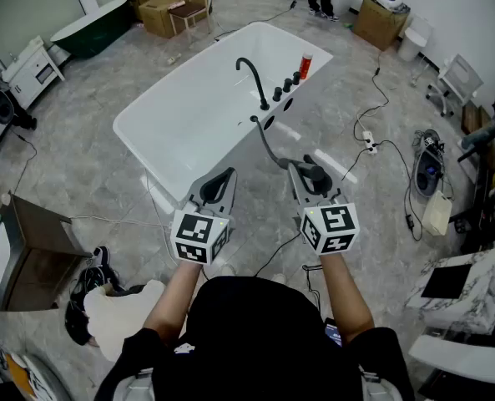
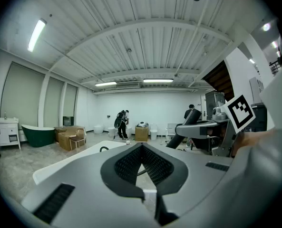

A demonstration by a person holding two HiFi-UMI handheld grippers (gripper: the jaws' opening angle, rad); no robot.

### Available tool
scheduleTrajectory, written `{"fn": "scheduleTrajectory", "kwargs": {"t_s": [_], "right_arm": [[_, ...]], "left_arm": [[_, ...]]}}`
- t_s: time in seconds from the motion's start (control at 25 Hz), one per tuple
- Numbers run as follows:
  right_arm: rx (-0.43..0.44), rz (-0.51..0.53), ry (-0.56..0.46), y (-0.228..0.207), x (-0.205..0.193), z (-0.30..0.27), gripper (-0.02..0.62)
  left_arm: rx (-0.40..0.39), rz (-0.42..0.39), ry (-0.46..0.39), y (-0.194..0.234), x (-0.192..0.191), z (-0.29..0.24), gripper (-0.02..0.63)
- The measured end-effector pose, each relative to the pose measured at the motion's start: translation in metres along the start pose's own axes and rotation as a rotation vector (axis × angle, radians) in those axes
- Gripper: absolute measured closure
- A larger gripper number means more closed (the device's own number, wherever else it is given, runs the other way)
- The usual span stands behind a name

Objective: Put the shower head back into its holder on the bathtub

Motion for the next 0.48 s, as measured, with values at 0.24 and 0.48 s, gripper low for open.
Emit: {"fn": "scheduleTrajectory", "kwargs": {"t_s": [0.24,0.48], "right_arm": [[0.005,-0.028,-0.008,-0.005,0.0,0.001,0.449],[0.016,-0.02,-0.001,-0.016,-0.002,0.01,0.449]], "left_arm": [[0.006,0.008,0.004,-0.004,0.002,0.0,0.592],[0.026,0.008,0.006,-0.017,0.001,-0.005,0.592]]}}
Point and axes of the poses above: the fingertips, and each gripper's own axes: z backward along the fingers, y to its left, x out of its top, the point moved 6 cm from there along z, backward along the fingers, and after that the axes turned 5 degrees about x, right-handed, at the moved point
